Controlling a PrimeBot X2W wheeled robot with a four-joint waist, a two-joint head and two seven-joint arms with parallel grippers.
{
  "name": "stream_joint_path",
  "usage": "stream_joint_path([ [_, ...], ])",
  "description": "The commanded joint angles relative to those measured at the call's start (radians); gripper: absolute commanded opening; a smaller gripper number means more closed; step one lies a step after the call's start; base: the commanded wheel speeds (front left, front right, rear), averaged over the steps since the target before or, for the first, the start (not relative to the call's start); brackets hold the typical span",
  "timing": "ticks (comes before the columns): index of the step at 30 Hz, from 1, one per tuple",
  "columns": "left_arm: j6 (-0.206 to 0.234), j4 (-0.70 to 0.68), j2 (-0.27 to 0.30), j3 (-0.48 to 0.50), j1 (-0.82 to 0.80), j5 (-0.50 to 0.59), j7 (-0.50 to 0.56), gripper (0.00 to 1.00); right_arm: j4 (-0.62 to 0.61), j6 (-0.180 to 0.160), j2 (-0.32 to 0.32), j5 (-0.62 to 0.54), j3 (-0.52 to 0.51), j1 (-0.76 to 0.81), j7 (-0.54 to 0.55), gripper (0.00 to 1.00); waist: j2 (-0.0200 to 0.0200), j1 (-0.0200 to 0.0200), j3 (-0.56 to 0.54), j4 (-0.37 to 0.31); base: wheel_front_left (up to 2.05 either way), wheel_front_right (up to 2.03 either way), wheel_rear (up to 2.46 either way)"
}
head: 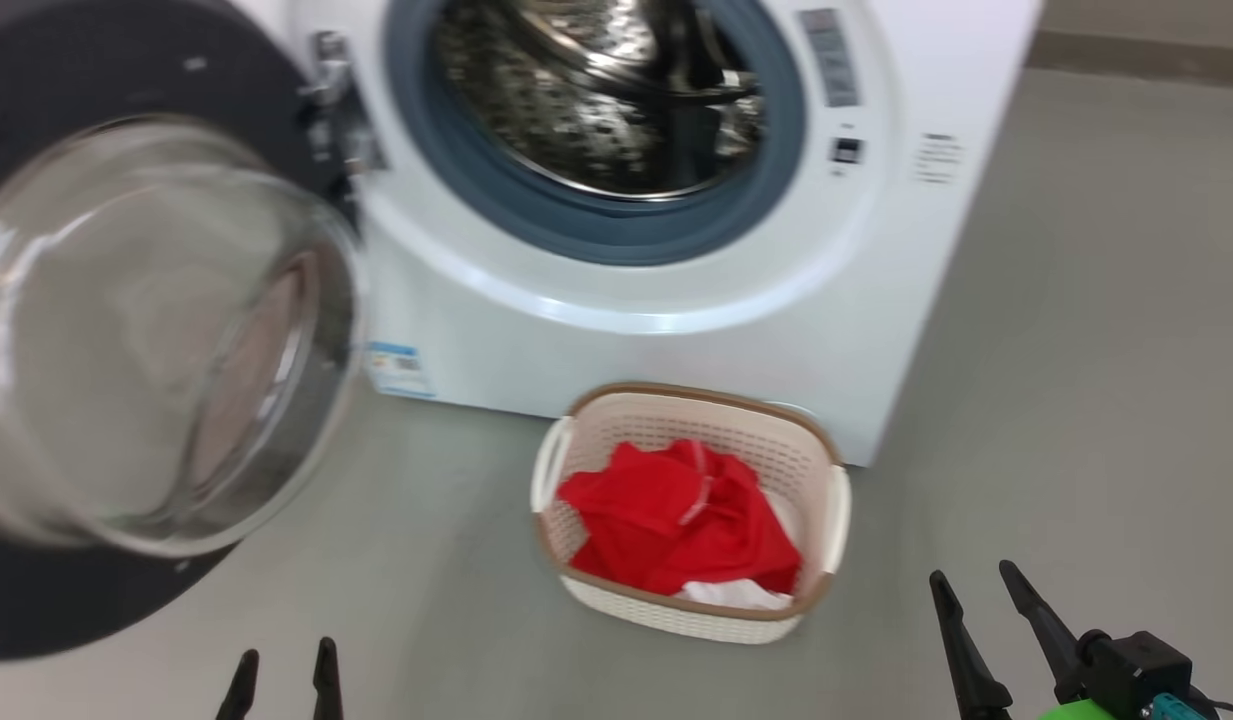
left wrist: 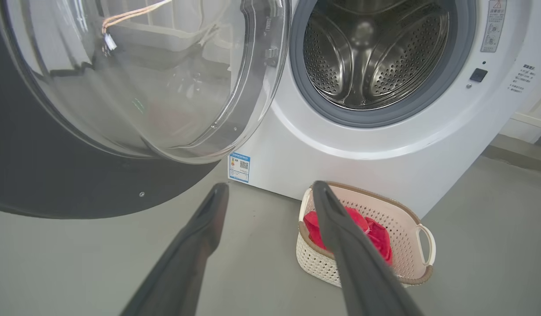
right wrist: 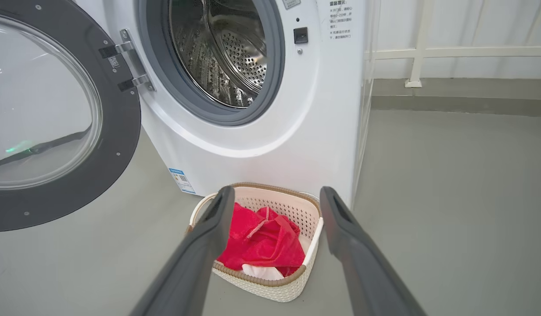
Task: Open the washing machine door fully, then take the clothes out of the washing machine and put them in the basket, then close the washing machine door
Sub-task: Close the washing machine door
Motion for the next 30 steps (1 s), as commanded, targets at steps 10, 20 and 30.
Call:
stream_joint_path([
  [10, 0.046, -0.032, 0.008, 0.002, 0.006, -0.042, -0.005, 1.0, -0.012, 0.005, -0.027, 0.002, 0.058, -0.017, -0.006, 1.0, -0.0001, 0.0, -0.005, 0.206, 0.0, 0.0, 0.0],
  [20, 0.091, -0.075, 0.008, 0.001, 0.008, -0.091, -0.005, 1.0, 0.024, 0.005, -0.054, 0.016, 0.118, -0.086, -0.006, 1.0, -0.0001, 0.0, 0.026, 0.228, 0.0, 0.0, 0.0],
  [30, 0.077, -0.097, 0.008, 0.004, 0.003, -0.097, -0.005, 0.0, 0.032, 0.005, -0.049, 0.024, 0.126, -0.09, -0.006, 1.0, -0.0001, 0.0, 0.018, 0.225, 0.0, 0.0, 0.0],
])
